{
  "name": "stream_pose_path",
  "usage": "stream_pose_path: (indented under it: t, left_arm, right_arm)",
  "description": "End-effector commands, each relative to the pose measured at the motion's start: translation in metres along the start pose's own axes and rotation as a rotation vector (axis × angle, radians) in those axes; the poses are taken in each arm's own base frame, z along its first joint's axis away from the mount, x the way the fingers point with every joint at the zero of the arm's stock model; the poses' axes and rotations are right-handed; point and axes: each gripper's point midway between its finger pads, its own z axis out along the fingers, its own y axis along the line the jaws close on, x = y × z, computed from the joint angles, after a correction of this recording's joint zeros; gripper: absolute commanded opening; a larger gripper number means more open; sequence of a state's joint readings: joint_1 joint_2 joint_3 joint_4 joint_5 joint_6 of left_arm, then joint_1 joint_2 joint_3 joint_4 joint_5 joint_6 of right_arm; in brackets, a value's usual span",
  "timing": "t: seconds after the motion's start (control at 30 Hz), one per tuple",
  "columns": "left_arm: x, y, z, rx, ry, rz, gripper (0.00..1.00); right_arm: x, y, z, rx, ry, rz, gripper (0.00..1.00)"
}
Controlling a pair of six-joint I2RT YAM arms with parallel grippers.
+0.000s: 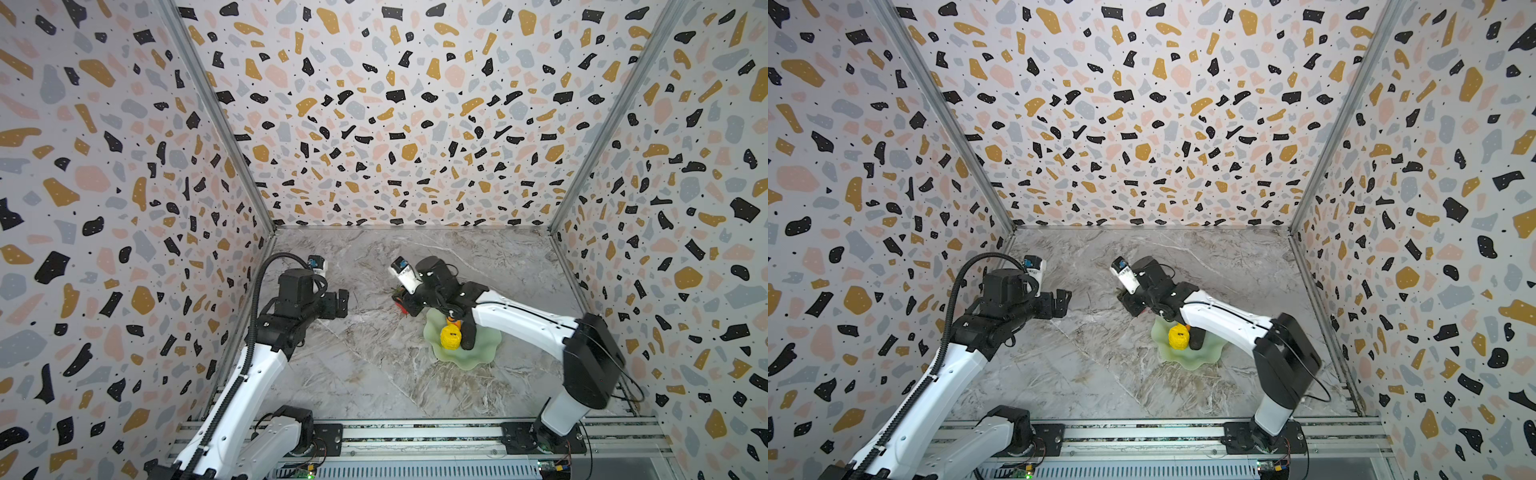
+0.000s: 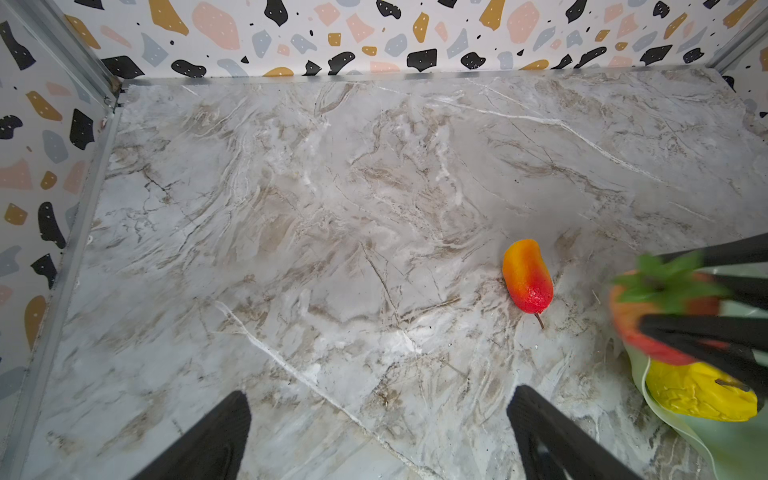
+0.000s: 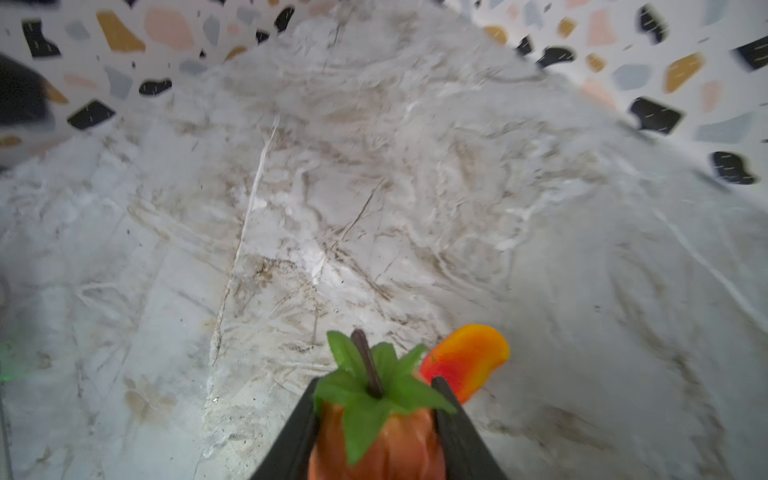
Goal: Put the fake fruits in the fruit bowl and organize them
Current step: 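Place the strawberry in the bowl on the side nearest the right gripper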
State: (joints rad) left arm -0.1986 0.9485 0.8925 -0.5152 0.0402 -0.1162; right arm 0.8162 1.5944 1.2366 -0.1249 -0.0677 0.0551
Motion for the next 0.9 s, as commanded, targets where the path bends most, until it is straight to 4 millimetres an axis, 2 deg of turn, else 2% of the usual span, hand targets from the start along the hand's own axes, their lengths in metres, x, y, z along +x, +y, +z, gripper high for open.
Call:
stream_pose_path:
  t: [0.0, 0.13, 0.27, 0.43, 0.87]
  left_arm:
    - [0.001, -0.003, 0.003, 0.014, -0.007, 0.006, 1.00]
    - [0.001, -0.004, 0.004, 0.019, -0.009, 0.005, 1.00]
    - [0.001, -0.005, 0.005, 0.025, -0.005, 0.005, 1.00]
    - [-0.001, -0.005, 0.002, 0.027, -0.012, 0.004, 1.00]
    - [-0.003, -0.005, 0.000, 0.022, -0.011, 0.004, 1.00]
  right_arm:
    - [0.015, -0.053, -0.033, 0.198, -0.007, 0.160, 0.29]
    - [0.061, -0.109, -0.073, 0.387, -0.004, 0.349, 0.29]
    - [0.103, -0.139, -0.098, 0.493, 0.007, 0.457, 0.29]
    - [0.134, -0.150, -0.108, 0.577, 0.066, 0.494, 0.28]
    - [0.175, -0.145, -0.097, 0.570, 0.138, 0.535, 0.29]
